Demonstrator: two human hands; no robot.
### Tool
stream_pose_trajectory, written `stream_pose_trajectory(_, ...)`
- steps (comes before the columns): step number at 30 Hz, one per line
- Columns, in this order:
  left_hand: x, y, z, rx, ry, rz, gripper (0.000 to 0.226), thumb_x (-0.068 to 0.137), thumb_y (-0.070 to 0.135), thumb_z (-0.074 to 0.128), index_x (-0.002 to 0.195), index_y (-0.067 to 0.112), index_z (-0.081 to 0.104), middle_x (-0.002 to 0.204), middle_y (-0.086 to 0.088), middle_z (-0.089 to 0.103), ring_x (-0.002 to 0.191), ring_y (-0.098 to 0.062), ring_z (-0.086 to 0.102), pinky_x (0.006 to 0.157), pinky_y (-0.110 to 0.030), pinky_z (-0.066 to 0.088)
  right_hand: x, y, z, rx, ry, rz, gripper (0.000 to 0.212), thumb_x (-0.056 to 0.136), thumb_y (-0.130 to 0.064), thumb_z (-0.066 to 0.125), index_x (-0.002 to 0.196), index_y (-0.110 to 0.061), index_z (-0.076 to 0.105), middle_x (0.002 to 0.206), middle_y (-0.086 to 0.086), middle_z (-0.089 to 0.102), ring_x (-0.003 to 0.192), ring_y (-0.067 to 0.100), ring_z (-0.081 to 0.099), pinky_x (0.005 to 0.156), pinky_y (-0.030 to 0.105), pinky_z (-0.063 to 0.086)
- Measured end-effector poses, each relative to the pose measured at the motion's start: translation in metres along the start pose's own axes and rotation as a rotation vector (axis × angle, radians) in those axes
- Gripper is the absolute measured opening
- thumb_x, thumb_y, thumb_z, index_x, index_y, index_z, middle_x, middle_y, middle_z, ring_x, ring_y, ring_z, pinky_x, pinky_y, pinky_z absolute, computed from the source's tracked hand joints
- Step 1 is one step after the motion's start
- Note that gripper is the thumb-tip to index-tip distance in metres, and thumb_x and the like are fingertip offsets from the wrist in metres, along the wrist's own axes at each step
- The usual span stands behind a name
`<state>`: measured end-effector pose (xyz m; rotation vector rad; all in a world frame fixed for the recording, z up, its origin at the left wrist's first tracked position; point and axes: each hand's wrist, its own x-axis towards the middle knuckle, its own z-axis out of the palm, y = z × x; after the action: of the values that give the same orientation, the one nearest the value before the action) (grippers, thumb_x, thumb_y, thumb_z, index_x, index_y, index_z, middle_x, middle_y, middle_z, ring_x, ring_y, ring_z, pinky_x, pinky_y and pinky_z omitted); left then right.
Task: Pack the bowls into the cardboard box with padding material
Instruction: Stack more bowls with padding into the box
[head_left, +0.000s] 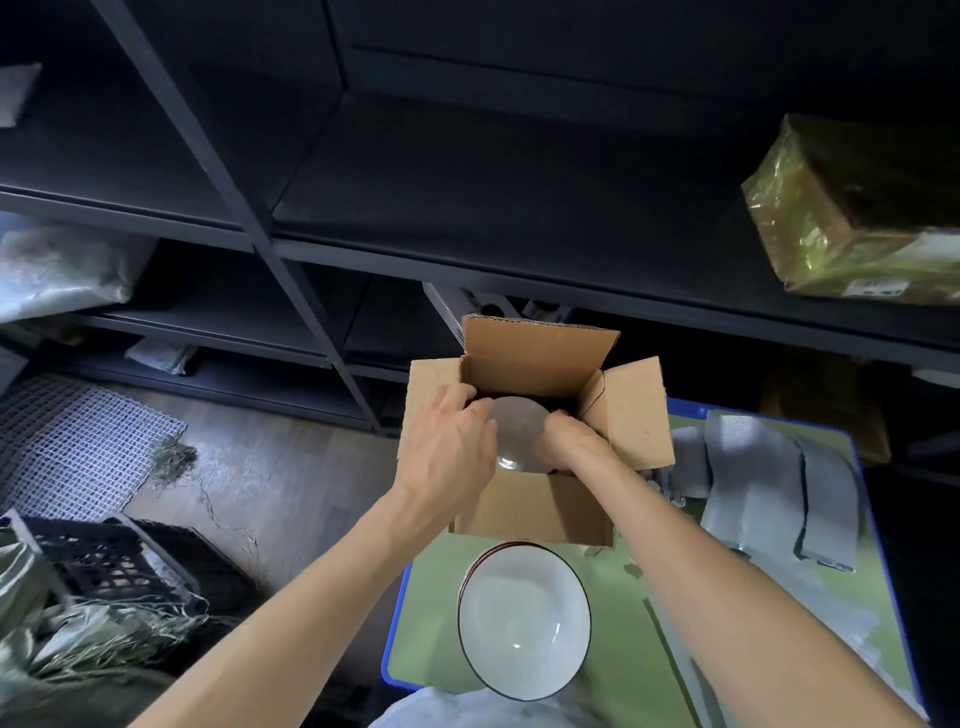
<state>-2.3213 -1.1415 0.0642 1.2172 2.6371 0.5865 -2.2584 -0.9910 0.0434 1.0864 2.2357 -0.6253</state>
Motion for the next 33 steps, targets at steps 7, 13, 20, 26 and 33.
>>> stream_pose_trajectory(7,-0.014,-0.022,-0.004,0.016,0.014,-0.071,0.040,0.091,0.029,0.057,0.128,0.014,0.052,0.129,-0.003,0.051,0.118,-0.028,0.047,0.097,-0.043,0.046,-0.023,0.003,-0.002,-0.016,0.004,-0.068,0.015,0.095,-0.005,0.041,0.088,-0.004,0.054,0.093,0.015,0.057,0.078,0.028,0.050,0.055,0.030,0.035)
stream_pose_trajectory(13,-0.029,-0.023,-0.002,0.009,-0.011,-0.070,0.049,0.091,0.029,0.064,0.134,0.011,0.048,0.134,-0.005,0.050,0.120,-0.029,0.047,0.099,-0.043,0.045,-0.044,0.008,0.000,-0.024,0.071,-0.126,0.011,0.099,-0.011,0.040,0.092,-0.006,0.047,0.120,0.017,0.054,0.088,0.030,0.046,0.072,0.034,0.038)
stream_pose_trajectory(20,-0.039,-0.011,0.001,0.036,-0.014,-0.015,0.060,0.090,0.030,0.059,0.143,0.007,0.043,0.138,-0.009,0.046,0.124,-0.030,0.043,0.100,-0.044,0.045,-0.068,0.022,0.007,-0.048,0.213,-0.256,0.036,0.104,-0.019,0.040,0.132,-0.004,0.055,0.141,0.014,0.048,0.118,0.033,0.056,0.095,0.041,0.048)
stream_pose_trajectory(26,-0.048,0.000,-0.001,0.005,-0.014,0.033,0.061,0.091,0.029,0.055,0.145,0.009,0.040,0.140,-0.011,0.043,0.128,-0.032,0.040,0.106,-0.044,0.039,-0.101,0.041,0.001,-0.041,0.292,-0.318,0.038,0.105,-0.026,0.041,0.137,-0.008,0.052,0.143,0.005,0.047,0.127,0.025,0.049,0.101,0.039,0.042)
stream_pose_trajectory(33,-0.072,0.014,0.002,0.006,-0.022,0.132,0.045,0.093,0.029,0.055,0.134,0.013,0.051,0.132,-0.006,0.052,0.117,-0.029,0.049,0.092,-0.043,0.047,-0.130,0.055,0.015,-0.014,0.330,-0.302,0.046,0.104,-0.029,0.042,0.148,-0.017,0.042,0.153,-0.001,0.039,0.139,0.022,0.036,0.108,0.039,0.038)
